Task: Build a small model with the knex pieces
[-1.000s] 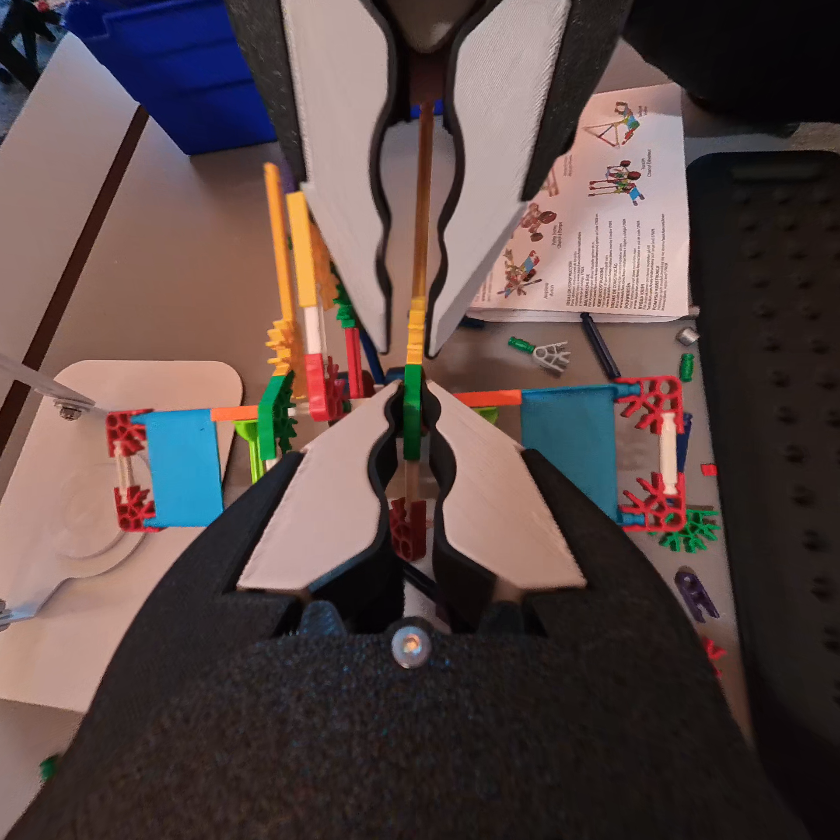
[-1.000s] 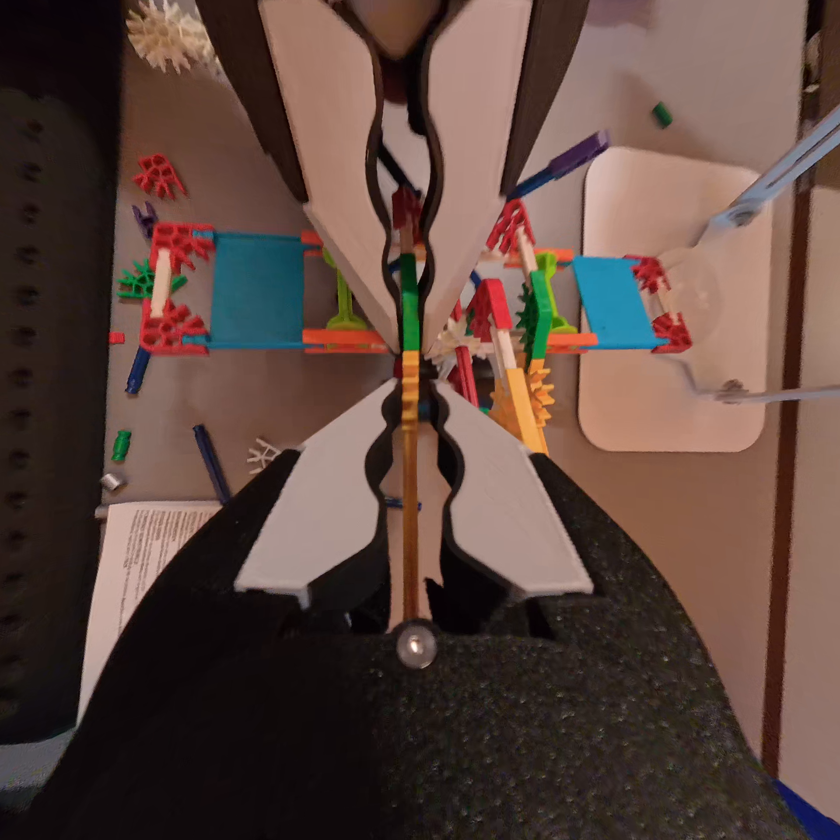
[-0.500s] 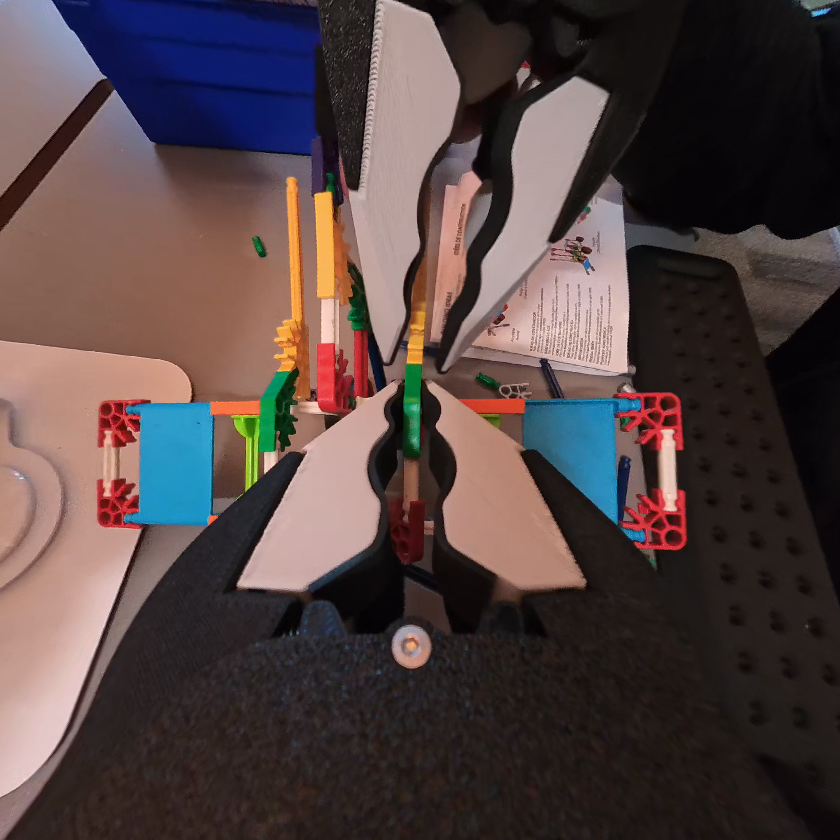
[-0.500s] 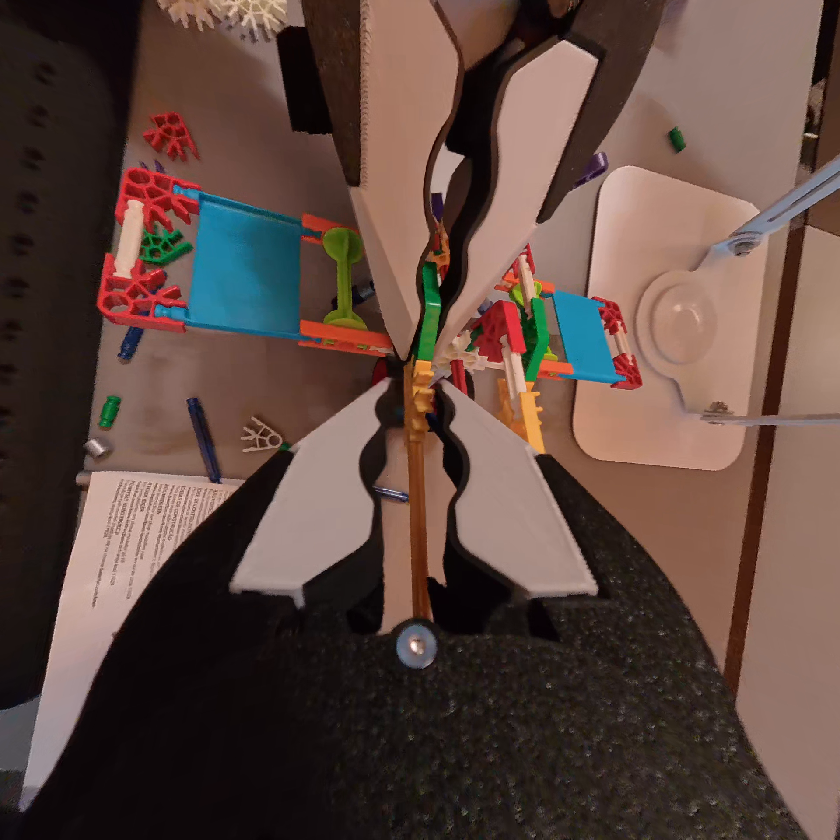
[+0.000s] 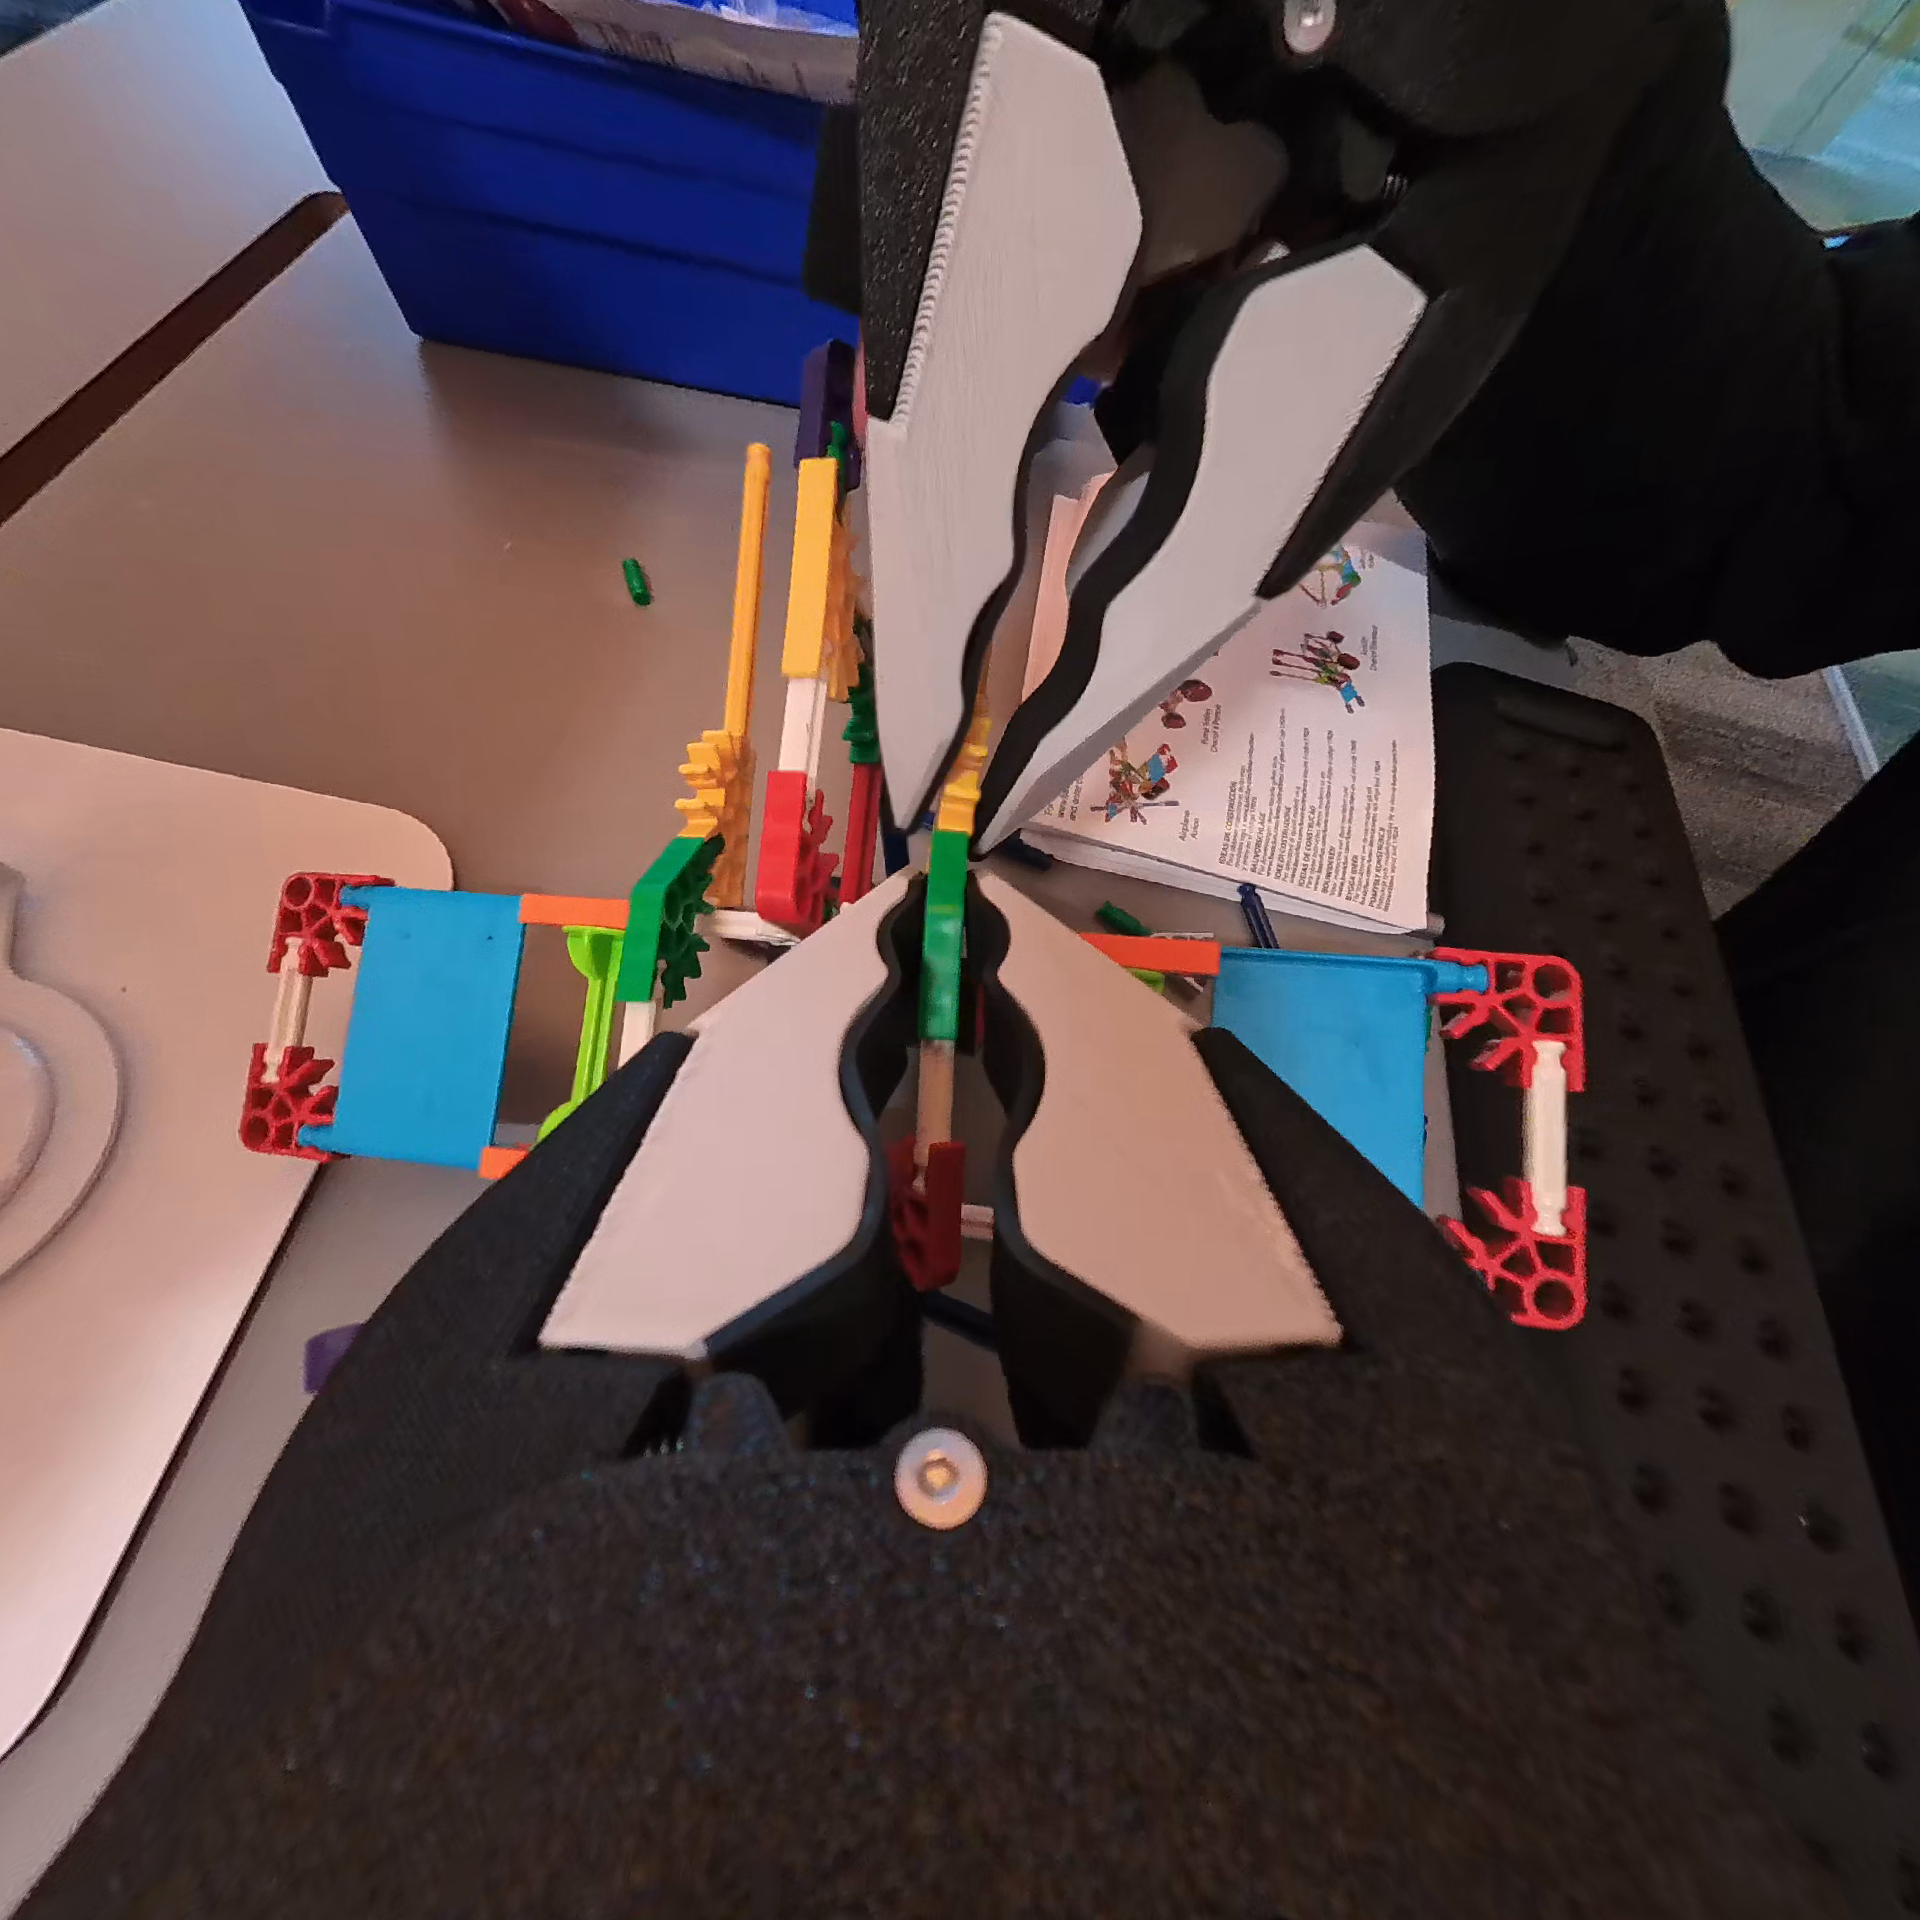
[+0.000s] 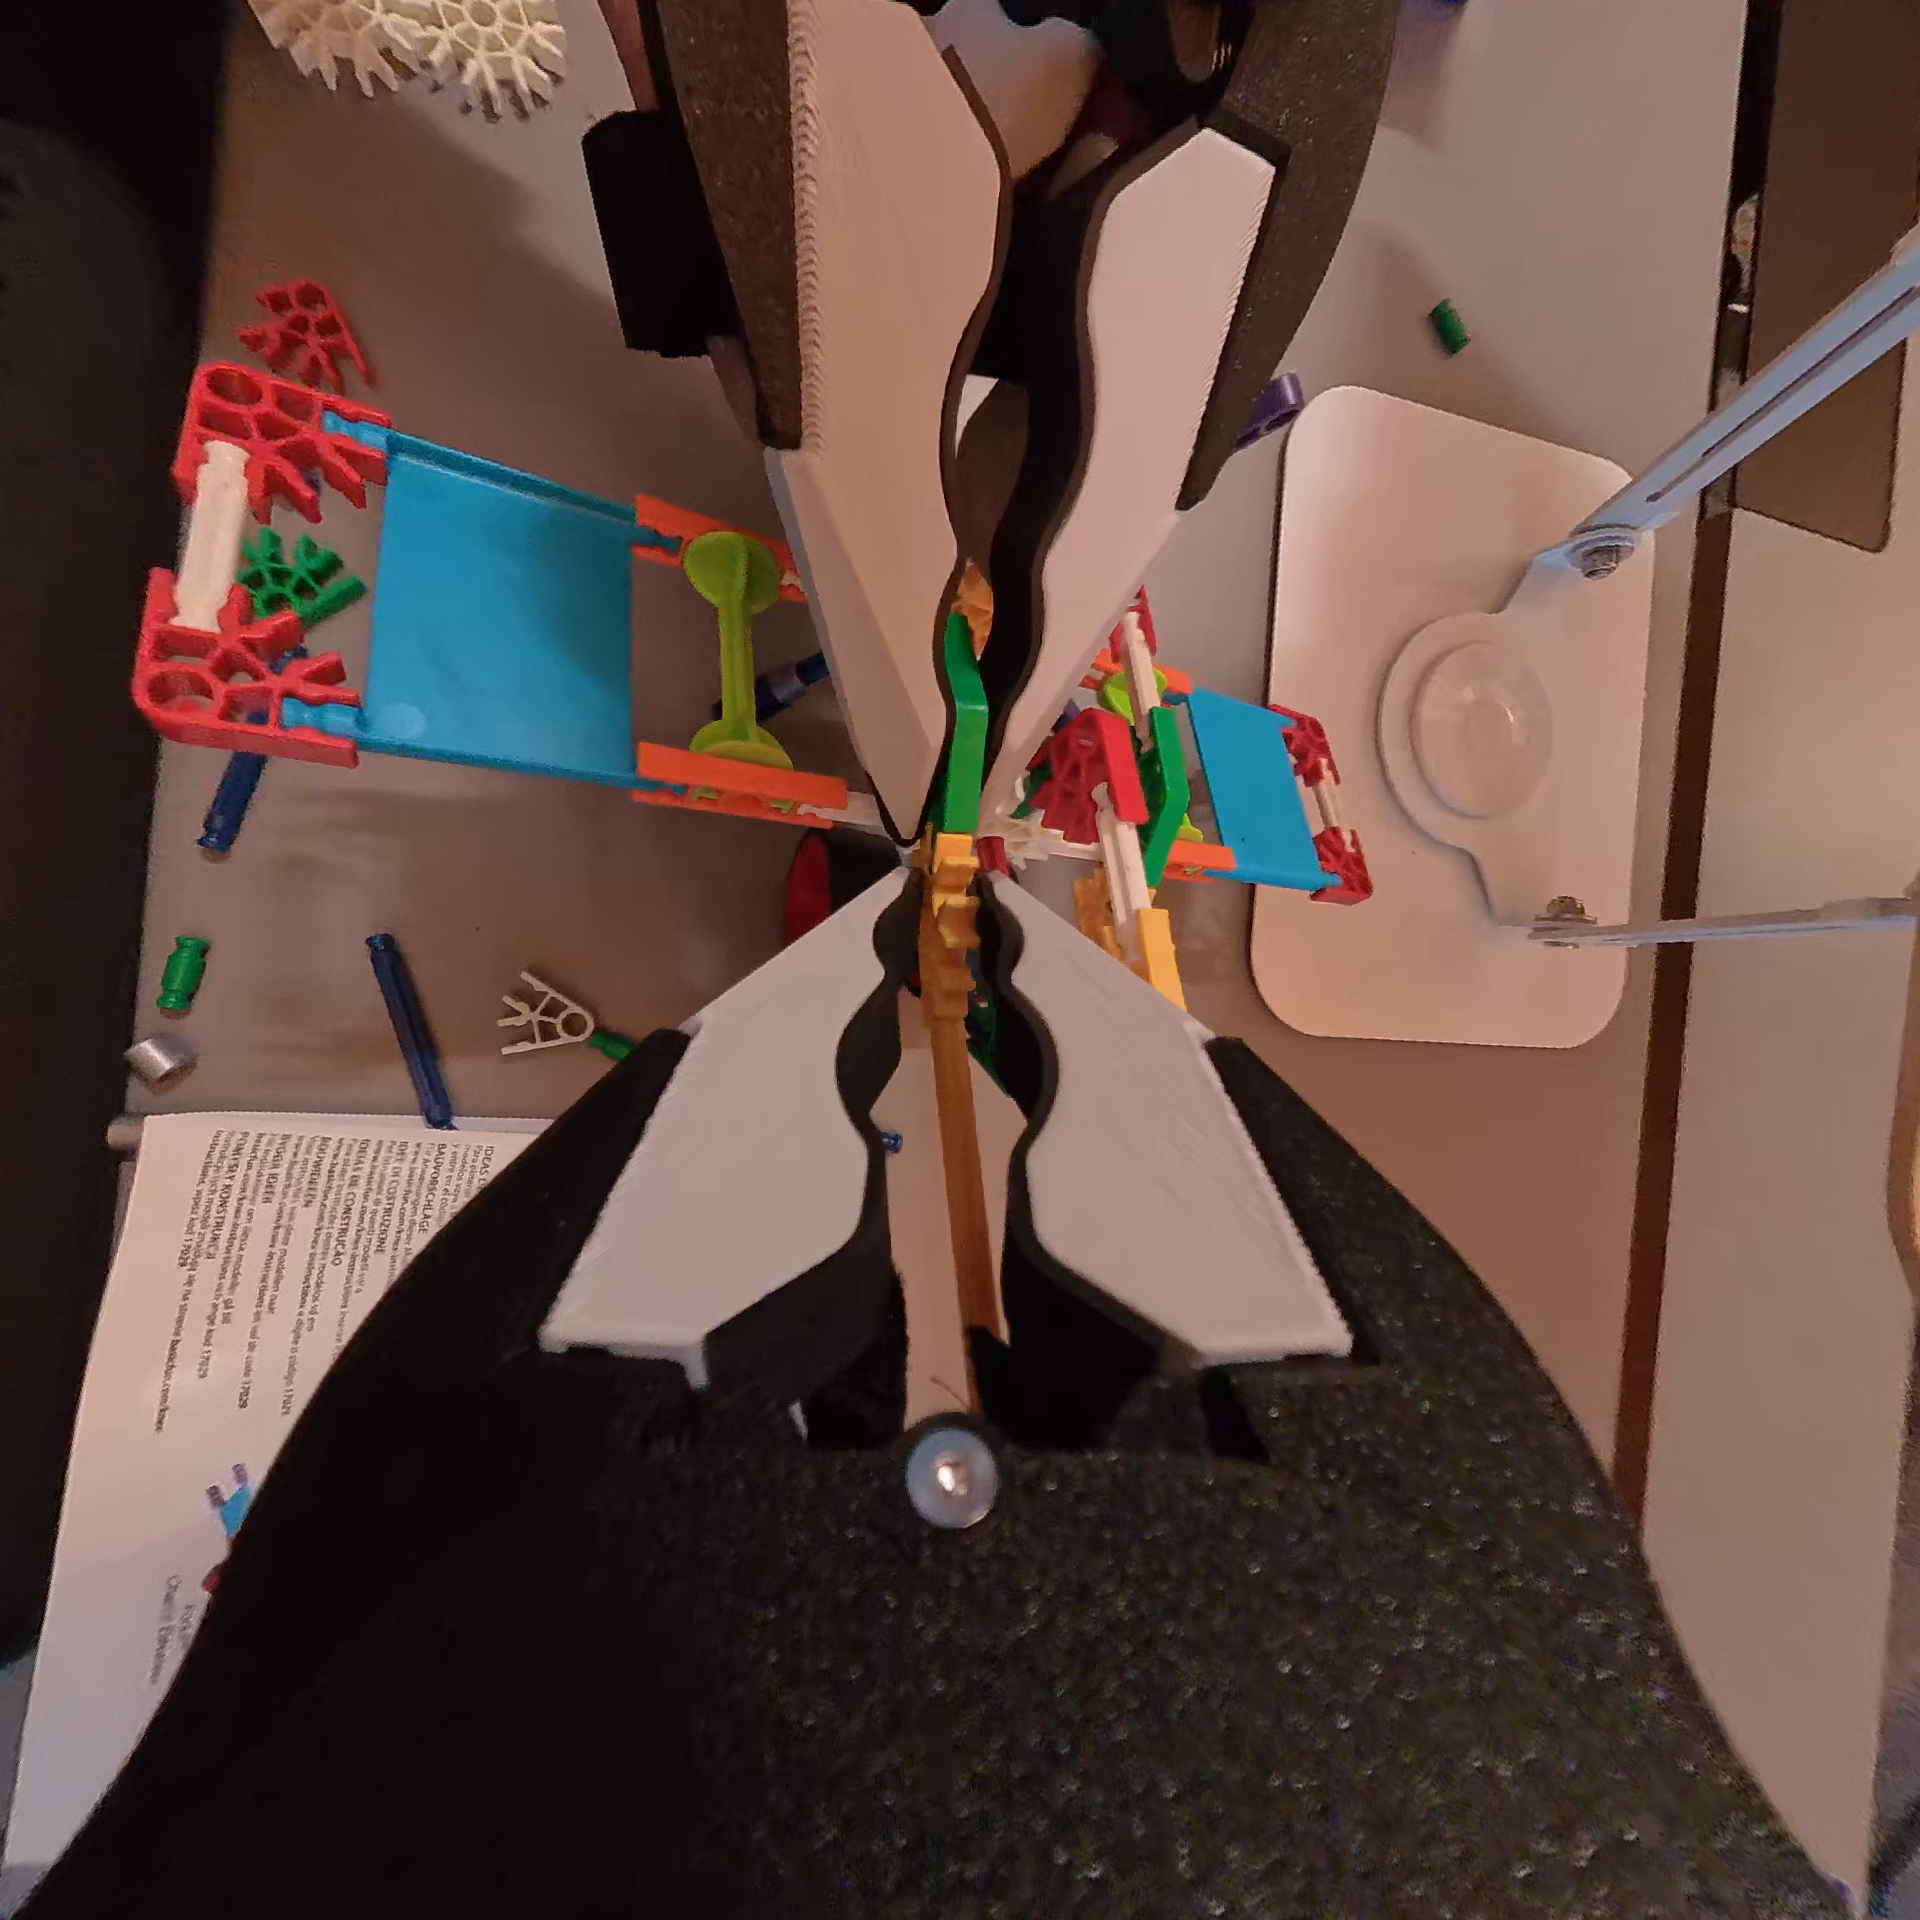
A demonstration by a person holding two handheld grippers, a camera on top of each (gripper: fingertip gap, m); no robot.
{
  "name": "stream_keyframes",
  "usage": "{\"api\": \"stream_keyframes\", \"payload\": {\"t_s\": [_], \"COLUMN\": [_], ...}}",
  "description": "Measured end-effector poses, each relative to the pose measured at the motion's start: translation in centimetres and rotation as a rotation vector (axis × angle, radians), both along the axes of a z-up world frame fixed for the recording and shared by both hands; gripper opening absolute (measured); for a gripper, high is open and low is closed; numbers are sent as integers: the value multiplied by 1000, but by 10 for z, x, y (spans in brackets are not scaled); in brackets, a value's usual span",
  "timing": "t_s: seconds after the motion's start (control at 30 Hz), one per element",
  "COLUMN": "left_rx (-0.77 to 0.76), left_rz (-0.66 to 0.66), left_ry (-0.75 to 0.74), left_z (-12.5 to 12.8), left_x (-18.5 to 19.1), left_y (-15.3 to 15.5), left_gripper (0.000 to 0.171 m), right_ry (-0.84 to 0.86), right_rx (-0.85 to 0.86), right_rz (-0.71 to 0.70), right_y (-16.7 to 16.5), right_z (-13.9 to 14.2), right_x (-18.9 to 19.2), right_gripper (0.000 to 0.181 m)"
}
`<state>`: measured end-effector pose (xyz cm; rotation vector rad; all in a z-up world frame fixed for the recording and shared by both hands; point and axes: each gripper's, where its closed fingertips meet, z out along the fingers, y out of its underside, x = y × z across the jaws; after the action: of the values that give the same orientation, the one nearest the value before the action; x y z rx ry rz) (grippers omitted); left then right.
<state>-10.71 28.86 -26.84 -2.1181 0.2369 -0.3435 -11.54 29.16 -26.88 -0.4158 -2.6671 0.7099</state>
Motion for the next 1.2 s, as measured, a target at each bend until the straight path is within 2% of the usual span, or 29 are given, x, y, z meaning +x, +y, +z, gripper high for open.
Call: {"api": "stream_keyframes", "payload": {"t_s": [0.13, 0.27, 0.37, 0.43, 0.57, 0.7, 0.77, 0.93, 1.2], "left_rx": [11, 5, -3, -13, -8, 13, 32, 144, -9], "left_rz": [-6, -29, 2, 10, 13, 12, 30, 53, -18], "left_ry": [5, 85, 191, 213, 204, 198, 162, 19, 125], "left_z": [1, -1, -3, -3, 0, 10, 16, 41, 10], "left_x": [1, 4, -2, -2, -2, -5, -9, -18, -2], "left_y": [2, 1, 2, 1, -2, -10, -13, -20, -19], "left_gripper": [8, 17, 7, 6, 8, 17, 21, 17, 18], "right_ry": [-27, -50, -50, -37, -36, -39, -41, -46, -46], "right_rx": [-24, -47, -57, -43, -38, -35, -34, -43, -43], "right_rz": [2, -5, -2, -7, -10, -14, -16, -26, -19], "right_y": [1, 0, -2, -2, -3, -3, -3, -1, -4], "right_z": [-1, -3, -4, -4, -3, -3, -3, -2, -2], "right_x": [2, 1, 1, 0, 0, 1, 2, 1, 2], "right_gripper": [5, 5, 5, 5, 5, 5, 5, 5, 5]}}
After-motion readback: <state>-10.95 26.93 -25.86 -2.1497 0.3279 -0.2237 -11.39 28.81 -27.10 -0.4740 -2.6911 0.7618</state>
